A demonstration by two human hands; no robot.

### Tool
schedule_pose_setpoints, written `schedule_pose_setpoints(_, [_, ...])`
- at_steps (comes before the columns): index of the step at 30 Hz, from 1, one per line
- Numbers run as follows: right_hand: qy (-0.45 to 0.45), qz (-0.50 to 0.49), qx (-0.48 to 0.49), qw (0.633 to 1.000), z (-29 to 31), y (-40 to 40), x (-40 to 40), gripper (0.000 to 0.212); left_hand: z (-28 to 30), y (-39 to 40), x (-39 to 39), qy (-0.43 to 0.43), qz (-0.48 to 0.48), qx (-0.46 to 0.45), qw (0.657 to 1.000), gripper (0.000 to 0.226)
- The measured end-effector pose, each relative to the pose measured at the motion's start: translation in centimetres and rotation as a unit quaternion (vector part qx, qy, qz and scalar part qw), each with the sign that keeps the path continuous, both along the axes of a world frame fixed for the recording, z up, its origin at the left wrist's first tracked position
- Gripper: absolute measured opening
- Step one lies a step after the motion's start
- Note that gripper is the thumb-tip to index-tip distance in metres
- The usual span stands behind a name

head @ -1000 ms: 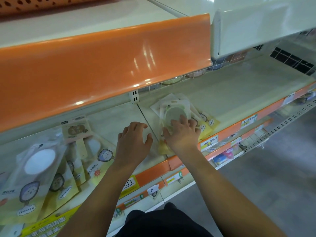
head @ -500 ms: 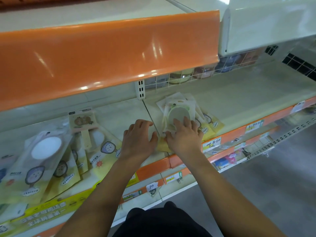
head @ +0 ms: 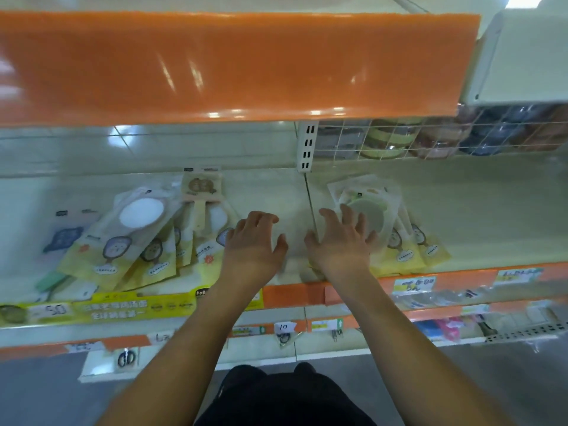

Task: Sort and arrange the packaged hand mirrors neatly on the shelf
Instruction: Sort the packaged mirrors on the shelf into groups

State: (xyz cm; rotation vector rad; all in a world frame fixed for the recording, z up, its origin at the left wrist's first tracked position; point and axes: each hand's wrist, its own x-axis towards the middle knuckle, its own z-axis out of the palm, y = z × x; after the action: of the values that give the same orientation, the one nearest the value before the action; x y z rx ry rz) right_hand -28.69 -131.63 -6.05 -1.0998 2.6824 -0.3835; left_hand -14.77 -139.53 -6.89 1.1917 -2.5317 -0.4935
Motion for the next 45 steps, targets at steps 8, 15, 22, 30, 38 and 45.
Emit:
schedule_pose_setpoints(8, [-0.006, 0.06, -0.01, 0.998, -0.3, 0.2, -0.3, 0.056, -0.6, 1.8, 0.4, 0.017, 0.055, -0.036, 0.998, 0.041])
schedule_pose_setpoints(15, [0.003, 0.055, -0.016, 0.998, -0.6, 1.8, -2.5, 0.056, -0.5, 3.4, -2.3, 0.004, 0.049, -0.036, 0.998, 0.041])
schedule_pose_setpoints(22, [0.014, 0.092, 0.021, 0.995, -1.7, 3.1, -4.6, 0.053, -0.5, 4.2, -4.4, 0.009, 0.034, -0.048, 0.998, 0.04])
schedule_pose_setpoints(30, [0.016, 0.097, -0.001, 0.995, -1.2, 2.3, -3.9, 0.056, -0.5, 4.4, -2.5, 0.006, 0.064, -0.05, 0.997, 0.035])
schedule_pose_setpoints(38, [-0.009, 0.187, -0.137, 0.973, -1.2, 0.8, 1.3, 0.051, -0.7, 4.9, 2.1, -0.005, 0.13, -0.069, 0.989, 0.039])
schedule_pose_setpoints(45, [-0.018, 0.236, -0.124, 0.964, -0.7, -0.3, 5.5, 0.051, -0.3, 4.5, 6.5, 0.004, 0.162, -0.066, 0.985, 0.033])
